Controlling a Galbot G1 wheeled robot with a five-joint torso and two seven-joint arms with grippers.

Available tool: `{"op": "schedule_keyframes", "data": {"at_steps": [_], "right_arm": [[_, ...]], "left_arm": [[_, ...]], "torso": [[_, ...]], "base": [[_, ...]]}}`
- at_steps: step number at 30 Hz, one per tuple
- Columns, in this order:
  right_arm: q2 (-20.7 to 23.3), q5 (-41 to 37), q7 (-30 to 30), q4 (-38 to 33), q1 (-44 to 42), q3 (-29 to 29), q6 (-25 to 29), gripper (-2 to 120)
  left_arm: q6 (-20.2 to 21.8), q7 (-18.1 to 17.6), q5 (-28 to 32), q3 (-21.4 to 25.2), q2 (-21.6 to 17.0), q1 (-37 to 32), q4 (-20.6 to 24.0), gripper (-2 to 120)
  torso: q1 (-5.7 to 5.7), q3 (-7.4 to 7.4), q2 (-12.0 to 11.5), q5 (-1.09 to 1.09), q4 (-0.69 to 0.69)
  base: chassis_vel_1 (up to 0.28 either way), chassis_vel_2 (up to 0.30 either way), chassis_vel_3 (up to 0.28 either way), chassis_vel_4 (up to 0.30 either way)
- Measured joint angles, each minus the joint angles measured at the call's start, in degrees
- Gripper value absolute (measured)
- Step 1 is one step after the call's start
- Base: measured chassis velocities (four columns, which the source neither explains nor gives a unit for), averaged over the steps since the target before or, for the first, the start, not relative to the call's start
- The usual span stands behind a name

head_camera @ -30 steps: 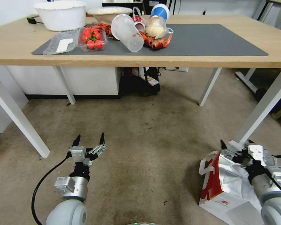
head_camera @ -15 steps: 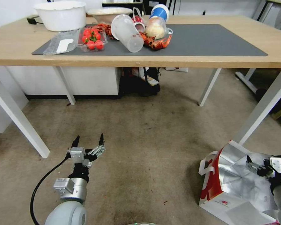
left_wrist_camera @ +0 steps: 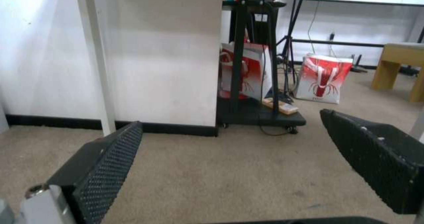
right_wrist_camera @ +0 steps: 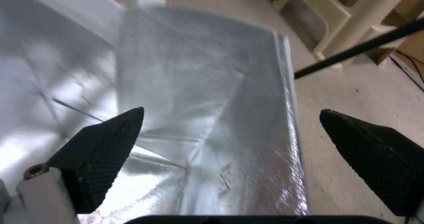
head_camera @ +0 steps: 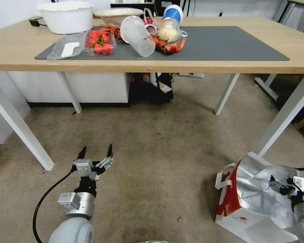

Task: Pick up the food delivery bag from the floor and place it on the table.

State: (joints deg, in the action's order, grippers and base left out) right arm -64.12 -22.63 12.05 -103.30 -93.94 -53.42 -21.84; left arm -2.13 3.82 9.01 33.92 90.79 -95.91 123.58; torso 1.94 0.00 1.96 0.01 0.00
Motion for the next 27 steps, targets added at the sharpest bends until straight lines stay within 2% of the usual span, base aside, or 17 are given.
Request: {"op": "schedule_keyframes", "data": {"at_steps": [12,19,22,23,26,27], "right_arm": [[0.44,-0.75,-0.02,3.94,1.04,0.12,0.65,99],[0.25,-0.83,-0.10,4.52,1.12,0.43,0.70,82],[0.04,-0.96,-0.09,4.23,1.05,0.51,0.69,68],[0.04,-0.96,-0.09,4.23,1.05,0.51,0.69,68],[-0.15,-0.99,-0.09,3.52,0.80,0.51,0.60,52],[-0.15,-0.99,-0.09,3.52,0.80,0.51,0.60,52]], "left_arm": [[-0.32,0.04,-0.03,-0.15,0.06,-0.14,-0.01,100],[-0.52,0.09,-0.05,-0.19,-0.13,-0.15,-0.03,100],[-0.54,0.13,-0.05,-0.27,-0.16,-0.15,-0.03,100],[-0.54,0.13,-0.05,-0.27,-0.16,-0.15,-0.03,100],[-0.76,0.17,-0.06,-0.32,-0.20,-0.17,-0.09,100],[-0.76,0.17,-0.06,-0.32,-0.20,-0.17,-0.09,100]], "torso": [[0.00,0.00,0.01,-0.01,0.00],[0.00,0.00,0.01,-0.01,0.01],[0.00,0.00,0.02,-0.01,0.01],[0.00,0.00,0.02,-0.01,0.01],[0.00,0.00,0.02,-0.01,0.00],[0.00,0.00,0.02,-0.01,0.00]], "base": [[0.000,0.000,0.000,0.000],[0.000,0.000,0.000,0.000],[0.000,0.000,0.000,0.000],[0.000,0.000,0.000,0.000],[0.000,0.000,0.000,0.000],[0.000,0.000,0.000,0.000]]}}
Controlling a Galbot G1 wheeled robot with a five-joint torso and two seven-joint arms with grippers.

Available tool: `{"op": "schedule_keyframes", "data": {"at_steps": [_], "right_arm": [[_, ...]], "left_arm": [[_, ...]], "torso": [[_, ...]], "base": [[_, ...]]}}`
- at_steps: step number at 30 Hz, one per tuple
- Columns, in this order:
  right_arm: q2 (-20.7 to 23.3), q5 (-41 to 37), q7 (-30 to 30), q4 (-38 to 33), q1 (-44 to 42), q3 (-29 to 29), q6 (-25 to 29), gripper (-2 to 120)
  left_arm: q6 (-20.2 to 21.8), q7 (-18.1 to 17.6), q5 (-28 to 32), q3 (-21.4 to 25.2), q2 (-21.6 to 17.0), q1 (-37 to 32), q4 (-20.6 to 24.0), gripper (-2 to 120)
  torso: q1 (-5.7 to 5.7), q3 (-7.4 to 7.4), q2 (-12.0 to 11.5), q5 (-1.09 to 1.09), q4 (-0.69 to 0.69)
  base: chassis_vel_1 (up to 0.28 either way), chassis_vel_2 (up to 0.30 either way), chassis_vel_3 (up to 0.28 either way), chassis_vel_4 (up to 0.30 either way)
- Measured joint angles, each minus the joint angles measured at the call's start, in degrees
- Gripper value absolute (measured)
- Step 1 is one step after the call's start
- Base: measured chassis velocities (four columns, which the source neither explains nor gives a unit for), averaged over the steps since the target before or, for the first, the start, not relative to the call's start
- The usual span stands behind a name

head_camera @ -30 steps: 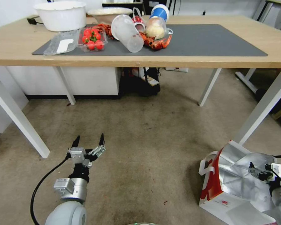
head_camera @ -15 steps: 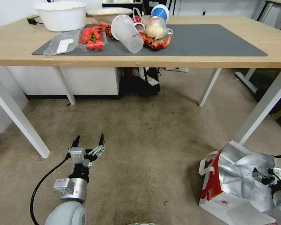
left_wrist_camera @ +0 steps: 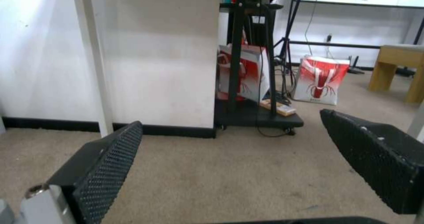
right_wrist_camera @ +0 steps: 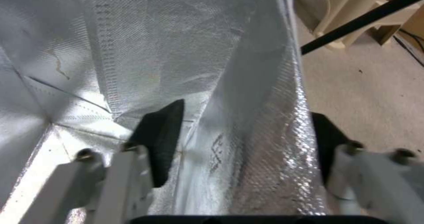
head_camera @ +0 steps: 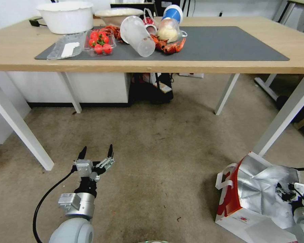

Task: Pick up the food delivery bag from the floor and place it on the table.

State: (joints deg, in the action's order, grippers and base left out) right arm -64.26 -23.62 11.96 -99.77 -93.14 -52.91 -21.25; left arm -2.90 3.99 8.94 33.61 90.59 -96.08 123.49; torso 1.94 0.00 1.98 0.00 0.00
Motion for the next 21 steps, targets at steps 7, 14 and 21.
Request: {"op": "schedule_keyframes", "data": {"at_steps": [7,14,21], "right_arm": [[-0.09,0.00,-0.02,-0.30,-0.34,-0.12,-0.06,22],[-0.08,-0.13,-0.16,-0.53,-0.50,-0.27,-0.05,6],[-0.07,-0.89,-0.69,-1.98,-1.05,-0.46,-0.16,0]], "left_arm": [[0.02,0.01,0.01,0.04,-0.23,0.08,0.06,100],[0.06,0.02,0.02,0.04,-0.23,0.07,0.06,100],[0.07,0.02,0.03,0.04,-0.19,0.04,0.06,100]], "torso": [[0.00,0.00,0.00,0.00,0.00],[0.00,0.00,0.00,0.00,0.00],[0.00,-0.01,0.00,0.00,0.00]], "base": [[0.000,0.000,0.000,0.000],[0.000,0.000,0.000,0.000],[0.000,0.000,0.000,0.000]]}}
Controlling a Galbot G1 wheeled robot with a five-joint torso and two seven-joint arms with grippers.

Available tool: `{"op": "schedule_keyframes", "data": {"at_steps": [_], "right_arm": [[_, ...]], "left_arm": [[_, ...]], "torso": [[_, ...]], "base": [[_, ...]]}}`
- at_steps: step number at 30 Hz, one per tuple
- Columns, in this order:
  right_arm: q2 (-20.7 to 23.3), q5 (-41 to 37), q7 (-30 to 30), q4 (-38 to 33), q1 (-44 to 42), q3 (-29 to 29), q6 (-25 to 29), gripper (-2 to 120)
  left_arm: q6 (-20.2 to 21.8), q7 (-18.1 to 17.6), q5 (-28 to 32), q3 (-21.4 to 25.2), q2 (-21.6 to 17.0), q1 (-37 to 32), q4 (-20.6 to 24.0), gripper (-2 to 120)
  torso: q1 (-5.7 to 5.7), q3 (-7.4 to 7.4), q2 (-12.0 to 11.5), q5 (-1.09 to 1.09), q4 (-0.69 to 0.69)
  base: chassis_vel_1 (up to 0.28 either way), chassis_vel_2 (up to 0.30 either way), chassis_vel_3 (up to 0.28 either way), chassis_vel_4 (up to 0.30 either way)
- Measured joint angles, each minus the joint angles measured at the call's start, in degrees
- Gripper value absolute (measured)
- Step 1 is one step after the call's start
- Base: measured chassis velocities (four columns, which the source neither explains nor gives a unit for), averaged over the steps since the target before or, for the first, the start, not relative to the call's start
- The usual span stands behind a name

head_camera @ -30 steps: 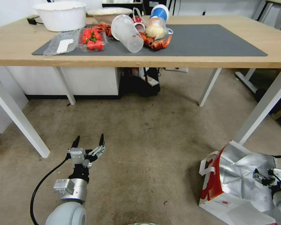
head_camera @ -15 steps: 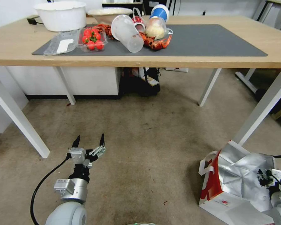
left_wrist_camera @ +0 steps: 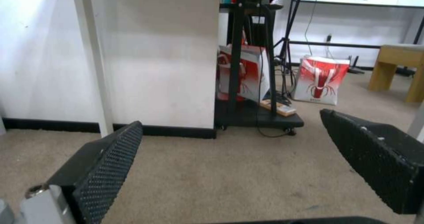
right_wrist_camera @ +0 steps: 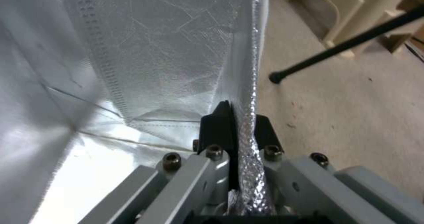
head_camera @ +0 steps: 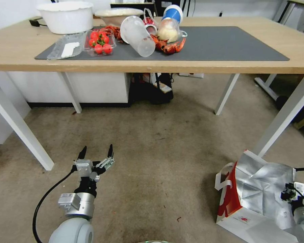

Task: Pick up the food delivery bag from the floor and place it on the table.

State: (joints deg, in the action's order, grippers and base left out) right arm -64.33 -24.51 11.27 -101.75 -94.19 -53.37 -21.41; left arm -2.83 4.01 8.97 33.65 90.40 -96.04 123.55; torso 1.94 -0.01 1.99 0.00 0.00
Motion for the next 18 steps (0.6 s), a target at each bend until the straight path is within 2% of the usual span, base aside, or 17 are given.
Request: {"op": "schedule_keyframes", "data": {"at_steps": [7,10,16,18], "right_arm": [[0.51,-2.08,-2.31,-7.38,-2.07,-0.34,-2.04,0],[1.47,-6.15,-4.92,-15.22,-3.25,0.65,-5.78,0],[3.59,-12.26,-7.26,-22.05,-2.86,1.76,-9.59,0],[5.90,-15.71,-8.53,-25.73,-1.83,2.15,-11.39,0]], "left_arm": [[0.01,0.00,0.01,0.09,0.23,-0.02,0.07,100],[0.01,-0.01,0.01,0.10,0.51,-0.07,0.34,100],[0.01,-0.03,0.00,0.18,0.46,-0.01,0.38,100],[0.01,-0.05,0.01,0.17,0.34,0.19,0.34,100]], "torso": [[0.00,-0.02,0.00,-0.01,0.00],[0.00,-0.03,0.00,-0.01,0.00],[0.00,-0.04,0.00,-0.01,0.00],[0.00,-0.04,0.00,-0.01,-0.01]], "base": [[0.000,0.000,0.000,0.000],[0.000,0.000,0.000,0.000],[0.000,0.000,0.000,0.000],[0.000,0.000,0.000,0.000]]}}
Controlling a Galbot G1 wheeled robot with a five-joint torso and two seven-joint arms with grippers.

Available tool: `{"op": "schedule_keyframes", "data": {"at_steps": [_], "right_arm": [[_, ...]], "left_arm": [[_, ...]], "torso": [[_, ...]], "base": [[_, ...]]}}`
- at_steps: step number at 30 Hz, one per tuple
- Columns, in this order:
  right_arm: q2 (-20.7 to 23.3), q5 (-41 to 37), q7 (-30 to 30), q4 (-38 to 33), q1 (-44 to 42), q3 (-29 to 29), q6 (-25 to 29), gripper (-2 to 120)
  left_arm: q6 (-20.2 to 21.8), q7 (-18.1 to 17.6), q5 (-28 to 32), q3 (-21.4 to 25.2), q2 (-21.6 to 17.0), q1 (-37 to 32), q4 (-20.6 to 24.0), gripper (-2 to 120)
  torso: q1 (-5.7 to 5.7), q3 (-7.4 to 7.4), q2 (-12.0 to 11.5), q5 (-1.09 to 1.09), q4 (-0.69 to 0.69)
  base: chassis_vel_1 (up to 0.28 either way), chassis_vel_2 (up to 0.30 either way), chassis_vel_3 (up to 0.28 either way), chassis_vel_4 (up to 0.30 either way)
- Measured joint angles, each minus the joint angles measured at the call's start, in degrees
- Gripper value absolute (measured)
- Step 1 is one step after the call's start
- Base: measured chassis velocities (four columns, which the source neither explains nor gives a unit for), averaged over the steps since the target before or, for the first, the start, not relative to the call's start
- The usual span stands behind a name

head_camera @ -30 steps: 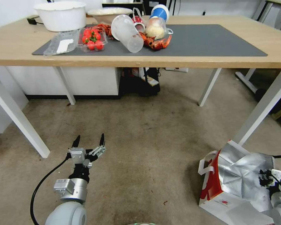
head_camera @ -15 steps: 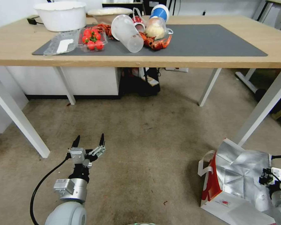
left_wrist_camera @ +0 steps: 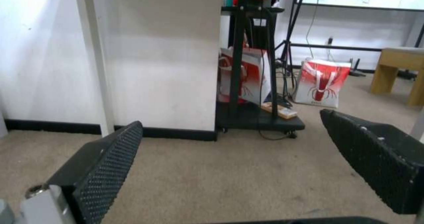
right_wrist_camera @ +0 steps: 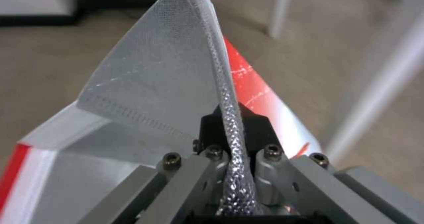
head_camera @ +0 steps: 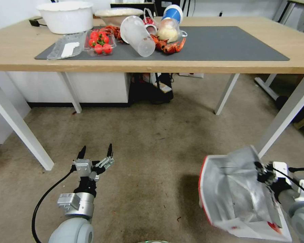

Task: Pick up the food delivery bag from the floor and place it on the table.

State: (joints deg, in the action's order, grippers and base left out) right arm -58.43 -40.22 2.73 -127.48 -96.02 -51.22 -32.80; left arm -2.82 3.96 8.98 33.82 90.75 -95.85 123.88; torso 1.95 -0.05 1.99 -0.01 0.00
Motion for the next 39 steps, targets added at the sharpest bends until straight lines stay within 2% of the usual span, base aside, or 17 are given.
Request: {"op": "schedule_keyframes", "data": {"at_steps": [1,4,6,7,10,12,13,15,16,19,21,23,25,27,29,36,39], "right_arm": [[0.00,0.00,0.00,0.00,0.00,0.00,0.00,0],[4.52,-4.68,-1.79,-3.34,1.68,0.07,-1.52,0],[5.48,-5.39,-2.17,-3.67,1.97,0.06,-1.70,0],[8.35,-7.76,-3.46,-4.54,2.43,-0.24,-2.08,0],[10.70,-9.33,-4.77,-5.06,2.75,-0.54,-2.42,0],[15.79,-12.67,-8.05,-5.24,3.64,-0.69,-2.12,0],[15.79,-12.67,-8.05,-5.24,3.64,-0.69,-2.12,0],[19.76,-15.50,-12.54,-4.62,4.35,-0.93,-0.99,0],[19.76,-15.50,-12.54,-4.62,4.35,-0.93,-0.99,0],[26.05,-17.34,-20.13,-1.54,4.94,-0.57,3.85,0],[26.42,-17.42,-20.57,-1.34,4.92,-0.53,4.24,0],[31.89,-18.02,-27.61,1.78,4.41,0.24,10.24,0],[32.81,-18.57,-29.07,2.22,4.21,0.42,11.73,0],[36.09,-21.74,-36.37,3.50,3.84,0.97,16.03,0],[37.18,-23.08,-38.94,3.73,3.83,1.21,17.05,0],[39.90,-26.62,-45.17,3.63,3.30,1.31,17.41,0],[41.41,-27.77,-50.13,4.16,3.12,1.22,16.86,0]], "left_arm": [[0.00,0.00,0.00,0.00,0.00,0.00,0.00,100],[0.23,-0.01,0.09,-0.28,-0.42,0.66,-0.41,100],[0.28,-0.01,0.11,-0.35,-0.49,0.75,-0.47,100],[0.67,0.01,0.21,-0.68,-0.81,1.19,-0.68,100],[1.04,0.09,0.31,-0.99,-1.07,1.63,-0.84,100],[1.45,0.24,0.49,-1.31,-1.47,2.24,-1.15,100],[1.45,0.24,0.49,-1.31,-1.47,2.24,-1.15,100],[1.99,0.44,0.77,-1.47,-1.95,2.82,-1.29,100],[1.99,0.44,0.77,-1.47,-1.95,2.82,-1.29,100],[2.19,0.51,1.01,-1.44,-2.32,3.09,-1.42,100],[2.19,0.51,1.02,-1.42,-2.34,3.10,-1.43,100],[2.19,0.52,1.12,-1.23,-2.39,3.13,-1.46,100],[2.19,0.52,1.13,-1.19,-2.39,3.14,-1.45,100],[2.19,0.52,1.15,-1.16,-2.32,3.18,-1.51,100],[2.19,0.52,1.15,-1.16,-2.30,3.21,-1.53,100],[2.19,0.60,1.12,-1.10,-2.27,3.22,-1.53,100],[2.19,0.69,1.09,-1.09,-2.34,3.10,-1.36,100]], "torso": [[0.00,0.00,0.00,0.00,0.00],[0.00,0.00,0.00,0.01,0.01],[0.00,-0.01,0.00,0.01,0.01],[0.00,-0.01,0.00,0.01,-0.01],[0.00,-0.01,0.00,0.01,0.02],[0.00,-0.01,0.00,0.01,0.00],[0.00,-0.01,0.00,0.01,0.00],[0.00,-0.01,0.00,0.00,0.02],[0.00,-0.01,0.00,0.00,0.02],[0.00,-0.02,0.00,0.02,0.01],[0.00,-0.02,0.00,0.02,0.00],[0.00,-0.02,0.00,0.02,0.01],[0.00,-0.02,0.00,0.02,0.01],[0.00,-0.02,0.00,0.01,0.00],[0.00,-0.02,0.00,0.02,0.01],[0.00,-0.02,0.00,0.01,0.01],[0.00,-0.02,0.00,0.01,0.01]], "base": [[0.000,0.000,0.000,0.000],[0.000,0.000,0.000,0.000],[0.000,0.000,0.000,0.000],[0.000,0.000,0.000,0.000],[0.000,0.000,0.000,0.000],[0.000,0.000,0.000,0.000],[0.000,0.000,0.000,0.000],[0.000,0.000,0.000,0.000],[0.000,0.000,0.000,0.000],[0.000,0.000,0.000,0.000],[0.000,0.000,0.000,0.000],[0.000,0.000,0.000,0.000],[0.000,0.000,0.000,0.000],[0.000,0.000,0.000,0.000],[0.000,0.000,0.000,0.000],[0.000,0.000,0.000,0.000],[0.000,0.000,0.000,0.000]]}}
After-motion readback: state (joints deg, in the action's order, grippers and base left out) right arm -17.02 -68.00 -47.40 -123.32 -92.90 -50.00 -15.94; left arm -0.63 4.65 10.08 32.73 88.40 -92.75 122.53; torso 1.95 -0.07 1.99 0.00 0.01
